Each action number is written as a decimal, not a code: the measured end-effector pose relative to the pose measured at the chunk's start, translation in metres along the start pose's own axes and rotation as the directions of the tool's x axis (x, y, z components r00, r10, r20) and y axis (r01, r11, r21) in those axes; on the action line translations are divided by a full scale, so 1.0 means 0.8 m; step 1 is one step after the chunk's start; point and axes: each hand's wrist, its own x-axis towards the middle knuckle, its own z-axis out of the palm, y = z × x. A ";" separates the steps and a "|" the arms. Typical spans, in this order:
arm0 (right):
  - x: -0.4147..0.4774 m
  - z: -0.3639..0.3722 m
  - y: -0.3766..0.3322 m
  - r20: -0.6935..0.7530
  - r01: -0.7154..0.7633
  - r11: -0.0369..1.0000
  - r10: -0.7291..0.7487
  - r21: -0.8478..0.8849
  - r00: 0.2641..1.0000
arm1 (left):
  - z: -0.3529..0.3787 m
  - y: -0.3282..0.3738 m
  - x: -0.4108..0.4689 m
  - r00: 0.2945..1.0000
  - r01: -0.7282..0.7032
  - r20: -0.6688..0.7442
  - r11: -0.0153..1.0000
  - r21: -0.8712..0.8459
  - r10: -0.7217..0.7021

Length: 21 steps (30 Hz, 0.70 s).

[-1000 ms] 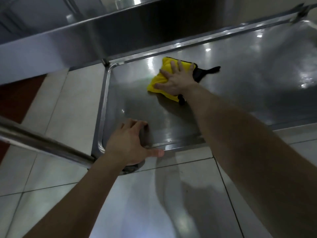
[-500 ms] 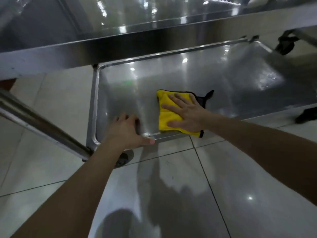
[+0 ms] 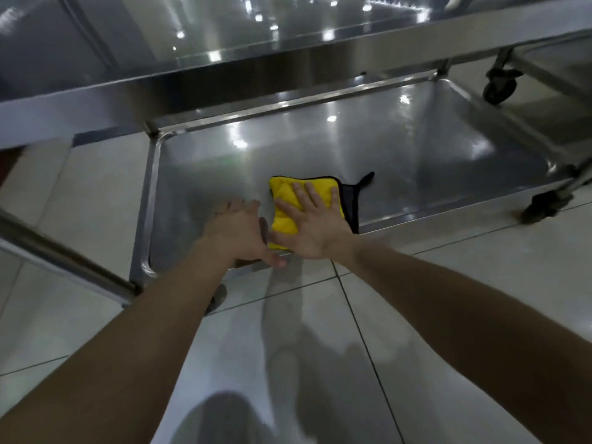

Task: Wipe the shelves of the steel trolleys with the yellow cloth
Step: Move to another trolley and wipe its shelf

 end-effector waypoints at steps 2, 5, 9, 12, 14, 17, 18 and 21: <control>0.000 -0.006 0.010 0.013 0.044 0.999 -0.044 0.006 0.999 | -0.006 0.031 0.010 0.997 -0.023 0.068 0.997 -0.070 0.028; -0.007 -0.020 0.035 0.037 0.099 0.995 -0.100 0.028 0.994 | -0.016 0.057 0.022 0.997 -0.011 0.072 1.000 -0.026 0.013; -0.023 -0.042 0.116 0.043 0.074 0.996 -0.076 0.041 0.996 | -0.023 0.064 0.028 0.995 0.048 0.089 0.998 0.051 -0.052; -0.038 -0.064 0.221 0.026 -0.064 0.998 0.063 0.016 0.998 | -0.026 0.064 0.029 0.988 0.071 0.128 0.994 0.084 -0.082; -0.049 -0.074 0.283 0.020 -0.178 0.984 0.178 0.011 0.984 | -0.028 0.067 0.030 0.984 0.074 0.157 0.994 0.086 -0.087; -0.051 -0.073 0.305 0.033 -0.231 0.973 0.232 -0.015 0.972 | -0.036 0.089 0.035 0.973 0.086 0.206 0.993 0.080 -0.101; -0.049 -0.068 0.297 0.020 -0.233 0.972 0.234 -0.028 0.972 | -0.037 0.103 0.040 0.975 0.077 0.203 0.994 0.075 -0.091; -0.045 -0.057 0.264 -0.025 -0.213 0.976 0.213 -0.039 0.977 | -0.029 0.161 0.062 0.990 0.024 0.135 0.999 0.030 -0.028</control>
